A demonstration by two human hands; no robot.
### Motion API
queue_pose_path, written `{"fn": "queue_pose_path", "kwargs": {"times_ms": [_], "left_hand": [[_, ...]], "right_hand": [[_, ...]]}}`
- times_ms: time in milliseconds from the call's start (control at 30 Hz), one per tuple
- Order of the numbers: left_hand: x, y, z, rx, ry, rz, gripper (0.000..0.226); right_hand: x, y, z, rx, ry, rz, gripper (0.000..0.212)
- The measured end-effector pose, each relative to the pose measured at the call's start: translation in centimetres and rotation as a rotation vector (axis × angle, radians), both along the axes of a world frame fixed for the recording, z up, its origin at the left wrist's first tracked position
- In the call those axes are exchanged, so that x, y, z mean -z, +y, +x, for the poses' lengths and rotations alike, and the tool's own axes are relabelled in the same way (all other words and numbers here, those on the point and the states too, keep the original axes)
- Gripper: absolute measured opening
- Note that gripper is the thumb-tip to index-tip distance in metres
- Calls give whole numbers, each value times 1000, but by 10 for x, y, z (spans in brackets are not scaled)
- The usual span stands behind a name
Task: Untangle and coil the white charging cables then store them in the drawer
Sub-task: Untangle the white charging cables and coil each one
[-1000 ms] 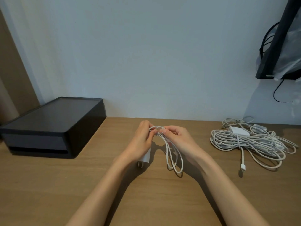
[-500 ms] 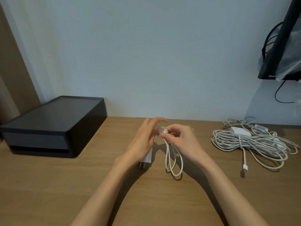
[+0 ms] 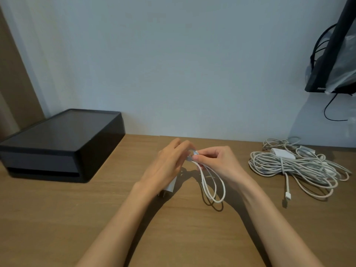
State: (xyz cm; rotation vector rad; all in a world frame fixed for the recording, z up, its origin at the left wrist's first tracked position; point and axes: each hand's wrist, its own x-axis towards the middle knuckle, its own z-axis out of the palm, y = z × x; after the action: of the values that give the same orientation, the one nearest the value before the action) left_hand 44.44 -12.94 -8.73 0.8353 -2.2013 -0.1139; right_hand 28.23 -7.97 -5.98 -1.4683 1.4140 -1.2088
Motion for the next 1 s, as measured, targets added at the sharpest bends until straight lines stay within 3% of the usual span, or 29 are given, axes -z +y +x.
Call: {"fn": "queue_pose_path", "kwargs": {"times_ms": [167,433,600,833,1000], "left_hand": [[1,-2,1,12,6,-26,11],[4,-12,3,-24,112,172,10],[2,-13,3,-63,173,257,14],[5,-15,3,-78,202,421,17],[6,-11,-1,-110,267,463,17]], "right_hand": [[-1,1,-1,-53,43,56,13],[3,-4,-2,-93,105,101,19],[10,-8,3,13,109,-37,13],[26,-11,14,288,472,-235,5],[21,-13,13,143,253,-26,7]]}}
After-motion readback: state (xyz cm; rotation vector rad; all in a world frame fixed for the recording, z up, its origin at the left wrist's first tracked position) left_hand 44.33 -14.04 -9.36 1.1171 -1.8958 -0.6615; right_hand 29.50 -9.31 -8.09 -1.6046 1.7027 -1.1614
